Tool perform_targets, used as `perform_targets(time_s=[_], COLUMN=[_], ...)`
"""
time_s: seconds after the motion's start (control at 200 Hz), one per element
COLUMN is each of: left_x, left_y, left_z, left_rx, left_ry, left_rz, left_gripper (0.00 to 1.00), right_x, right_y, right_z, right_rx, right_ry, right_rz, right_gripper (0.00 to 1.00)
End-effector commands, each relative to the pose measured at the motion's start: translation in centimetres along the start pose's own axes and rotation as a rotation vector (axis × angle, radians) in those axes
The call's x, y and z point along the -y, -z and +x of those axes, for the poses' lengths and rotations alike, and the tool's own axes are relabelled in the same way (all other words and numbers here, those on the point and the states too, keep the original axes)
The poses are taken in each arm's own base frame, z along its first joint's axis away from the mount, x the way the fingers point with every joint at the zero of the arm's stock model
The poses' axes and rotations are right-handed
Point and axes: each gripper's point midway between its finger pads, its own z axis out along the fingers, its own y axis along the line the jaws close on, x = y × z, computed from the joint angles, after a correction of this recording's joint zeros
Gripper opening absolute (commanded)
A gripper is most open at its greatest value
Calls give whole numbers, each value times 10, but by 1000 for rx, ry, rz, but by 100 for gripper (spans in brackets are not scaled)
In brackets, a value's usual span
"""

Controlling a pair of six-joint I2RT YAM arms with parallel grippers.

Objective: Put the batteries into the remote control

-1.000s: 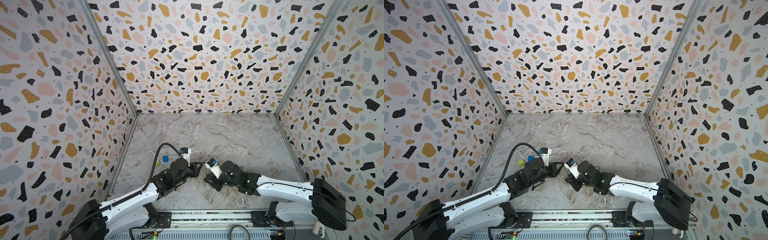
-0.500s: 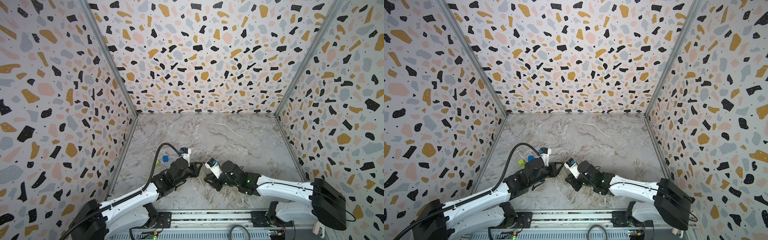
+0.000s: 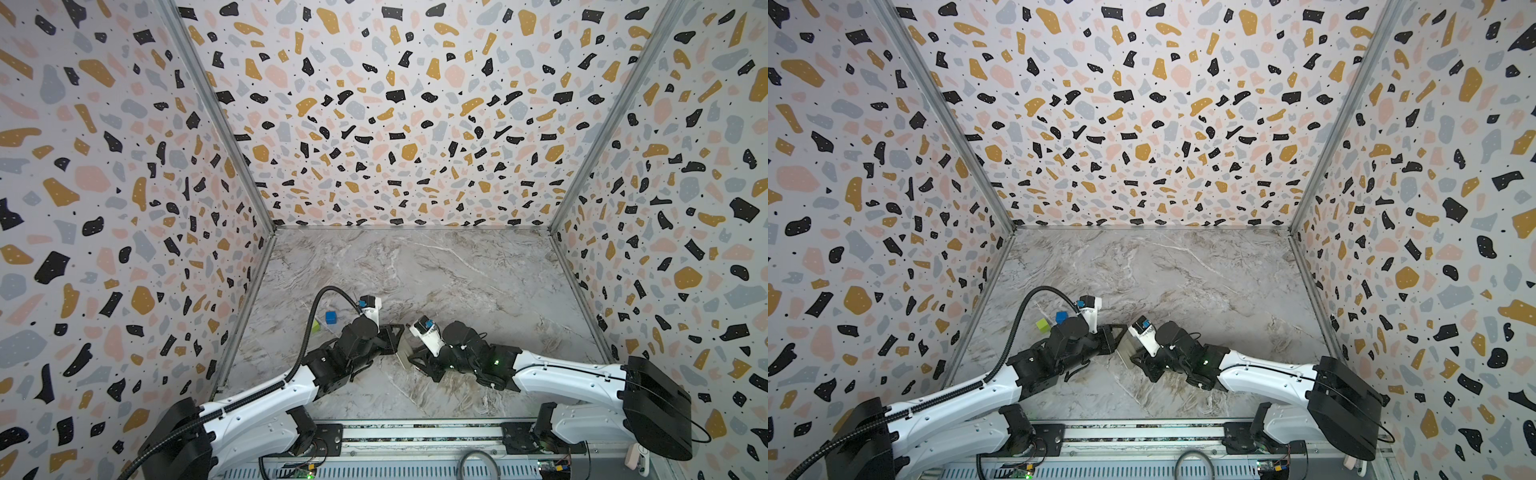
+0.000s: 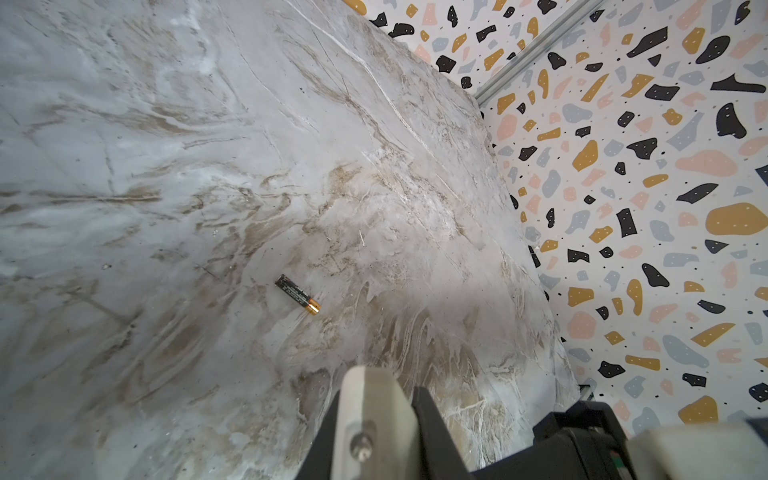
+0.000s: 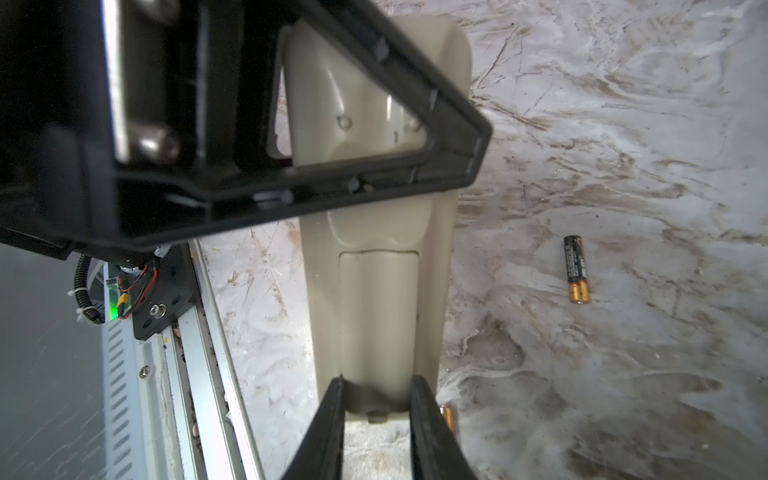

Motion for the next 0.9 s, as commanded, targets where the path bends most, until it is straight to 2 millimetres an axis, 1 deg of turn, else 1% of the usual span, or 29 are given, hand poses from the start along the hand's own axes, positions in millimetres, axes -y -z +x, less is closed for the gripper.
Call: perform_targets(time_s=[0.0,0.125,0.39,0.466,0.591,0.656,0.711,0.896], left_x=[5,5,-3,-6,-8,-7,-7,-2], left_y=[3,5,10,11,11,10,10,11], left_z=[-15,-17,-24,-24,-22,-20,-18,-13], left_rx=[67,80,123,129,125,117,110,101], left_ry=[9,10,31,33,27,17,11,-40], left_rz=[9,7,-27,-38,-41,-34,-28,23], left_gripper=[0,0,0,0,0,0,0,0], right_x=[-9,-8,-1,0,8,15,24,63], right_y=[4,3,0,2,8,12,16,26], right_z=[-14,-11,-2,-2,-2,-2,0,18], right_rx=[30,22,-4,-2,4,8,4,-46], right_ry=[12,10,2,0,-10,-21,-34,-85], right_rz=[-34,-30,-4,2,35,56,89,226], right_gripper=[22,22,21,21,21,21,21,22])
